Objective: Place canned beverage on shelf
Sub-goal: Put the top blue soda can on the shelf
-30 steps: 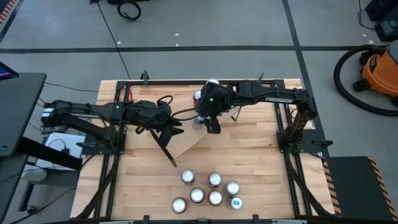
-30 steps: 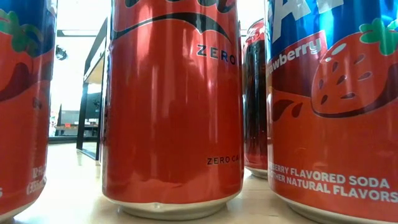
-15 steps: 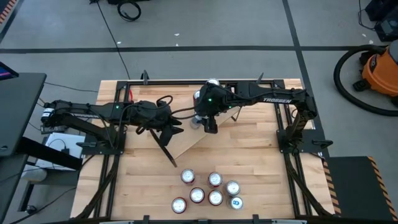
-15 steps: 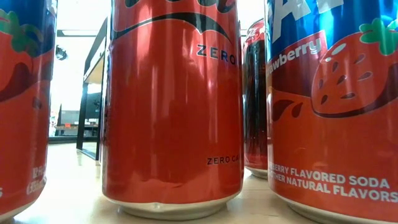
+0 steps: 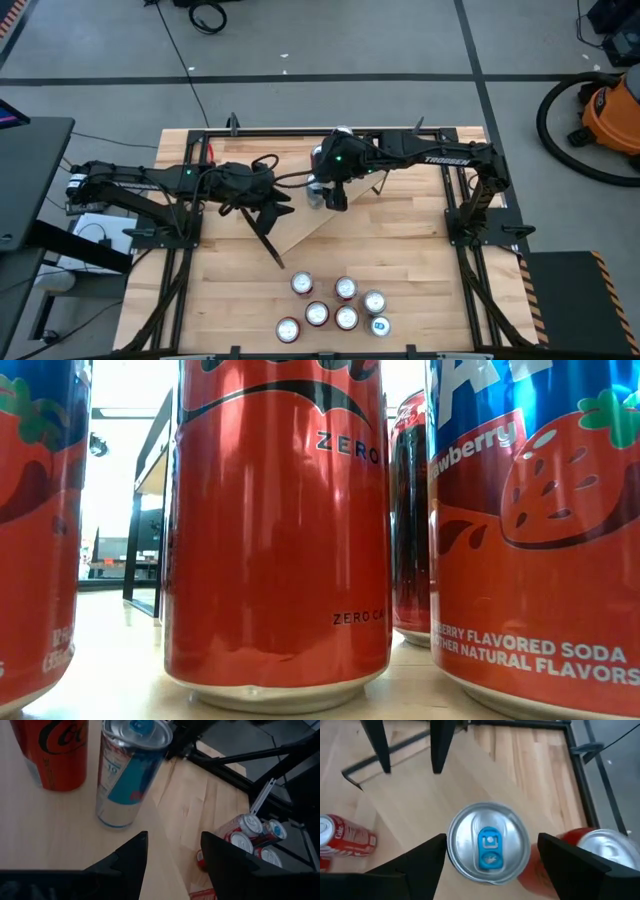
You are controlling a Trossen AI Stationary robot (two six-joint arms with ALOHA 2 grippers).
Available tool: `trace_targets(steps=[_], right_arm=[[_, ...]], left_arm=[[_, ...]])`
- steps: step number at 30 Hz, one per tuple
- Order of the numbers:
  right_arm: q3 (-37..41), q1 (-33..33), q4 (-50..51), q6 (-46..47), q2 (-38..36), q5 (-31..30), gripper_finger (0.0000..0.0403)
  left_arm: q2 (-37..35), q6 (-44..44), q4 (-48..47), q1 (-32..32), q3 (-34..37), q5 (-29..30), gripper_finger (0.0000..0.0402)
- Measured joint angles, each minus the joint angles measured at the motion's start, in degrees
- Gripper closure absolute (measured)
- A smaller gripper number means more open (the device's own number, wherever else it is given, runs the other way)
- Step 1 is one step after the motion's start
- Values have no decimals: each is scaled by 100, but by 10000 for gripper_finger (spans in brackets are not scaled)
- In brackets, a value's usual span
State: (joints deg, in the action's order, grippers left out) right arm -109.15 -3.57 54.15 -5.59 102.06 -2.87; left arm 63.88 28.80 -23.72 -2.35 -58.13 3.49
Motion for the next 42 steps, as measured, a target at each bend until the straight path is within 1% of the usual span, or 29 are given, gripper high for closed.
trace_targets(steps=[6,9,11,13,16,18,21,25,28,42], right_arm=[[-623,150,709,370,-19,-136,80],[-731,286,1269,752,-22,-252,80],[-690,405,1553,989,-22,-251,80],[-535,526,1602,1102,-22,-250,80],[-203,652,1438,1241,-17,-518,80],[-17,681,1316,1371,-17,-707,80],[218,675,1038,1592,-17,-973,80],[334,649,902,1746,-14,-1511,80],[394,611,788,1748,-9,-1711,80],[394,428,205,1897,-7,-1773,80]], left_arm=[[-2,7,-295,0,0,29,208],[-2,11,-326,-1,0,253,208],[-2,11,-323,-2,0,624,208],[11,16,-319,-2,0,1140,208],[117,32,-332,4,2,1944,208],[217,50,-262,46,2,2266,208],[416,56,-109,166,2,2260,208],[651,45,109,299,4,2115,208],[723,48,175,366,4,1963,208],[730,7,222,389,4,1930,208]])
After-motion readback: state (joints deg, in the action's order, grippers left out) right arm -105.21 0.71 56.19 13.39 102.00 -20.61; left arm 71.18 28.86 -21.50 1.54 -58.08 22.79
